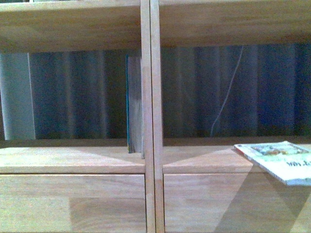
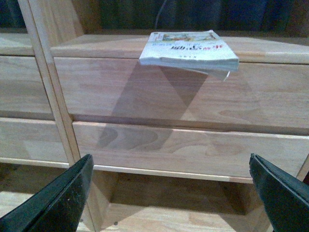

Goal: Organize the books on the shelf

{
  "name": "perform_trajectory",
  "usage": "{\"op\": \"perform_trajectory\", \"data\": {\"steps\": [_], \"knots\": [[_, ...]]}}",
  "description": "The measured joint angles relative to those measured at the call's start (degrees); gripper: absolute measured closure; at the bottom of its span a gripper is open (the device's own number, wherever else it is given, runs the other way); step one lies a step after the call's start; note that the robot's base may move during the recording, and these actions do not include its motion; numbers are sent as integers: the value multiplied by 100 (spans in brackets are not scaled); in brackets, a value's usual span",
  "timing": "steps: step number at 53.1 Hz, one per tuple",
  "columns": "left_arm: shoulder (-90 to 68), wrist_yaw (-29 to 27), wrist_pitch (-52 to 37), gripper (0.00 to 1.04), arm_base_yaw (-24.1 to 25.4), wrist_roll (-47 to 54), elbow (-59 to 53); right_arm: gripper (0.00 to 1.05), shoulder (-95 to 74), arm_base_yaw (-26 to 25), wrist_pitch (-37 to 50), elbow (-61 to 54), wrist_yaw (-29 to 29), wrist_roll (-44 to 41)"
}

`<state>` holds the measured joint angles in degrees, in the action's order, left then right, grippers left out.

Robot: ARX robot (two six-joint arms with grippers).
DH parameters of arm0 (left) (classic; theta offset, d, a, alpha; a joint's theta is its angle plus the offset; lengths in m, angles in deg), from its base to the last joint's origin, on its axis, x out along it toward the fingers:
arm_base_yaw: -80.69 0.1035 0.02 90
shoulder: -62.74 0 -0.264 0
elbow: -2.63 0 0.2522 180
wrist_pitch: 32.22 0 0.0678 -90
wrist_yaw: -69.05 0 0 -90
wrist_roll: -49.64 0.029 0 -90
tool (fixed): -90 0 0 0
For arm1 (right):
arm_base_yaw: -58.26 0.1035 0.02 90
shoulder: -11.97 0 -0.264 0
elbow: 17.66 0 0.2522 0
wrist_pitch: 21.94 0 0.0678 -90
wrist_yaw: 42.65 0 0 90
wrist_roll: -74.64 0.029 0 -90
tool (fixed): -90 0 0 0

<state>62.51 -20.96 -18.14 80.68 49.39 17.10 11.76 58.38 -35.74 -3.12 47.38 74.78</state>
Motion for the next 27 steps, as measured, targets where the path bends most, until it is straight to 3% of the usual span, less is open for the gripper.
{"op": "perform_trajectory", "data": {"steps": [16,18,20,21,23,27], "knots": [[0,0,0,7,2,2,0,7,-31,31,35,0,-155,17],[0,0,0,7,2,2,0,7,-273,289,369,0,-1054,184],[0,0,0,7,2,-2,0,7,-754,776,822,52,-2588,564],[0,-11,0,7,0,2,0,7,-887,885,833,85,-2938,684],[2,0,0,7,2,0,0,7,-1414,1228,640,225,-4172,1202],[0,2,0,7,2,2,0,7,-2153,1375,146,387,-5504,2083]]}}
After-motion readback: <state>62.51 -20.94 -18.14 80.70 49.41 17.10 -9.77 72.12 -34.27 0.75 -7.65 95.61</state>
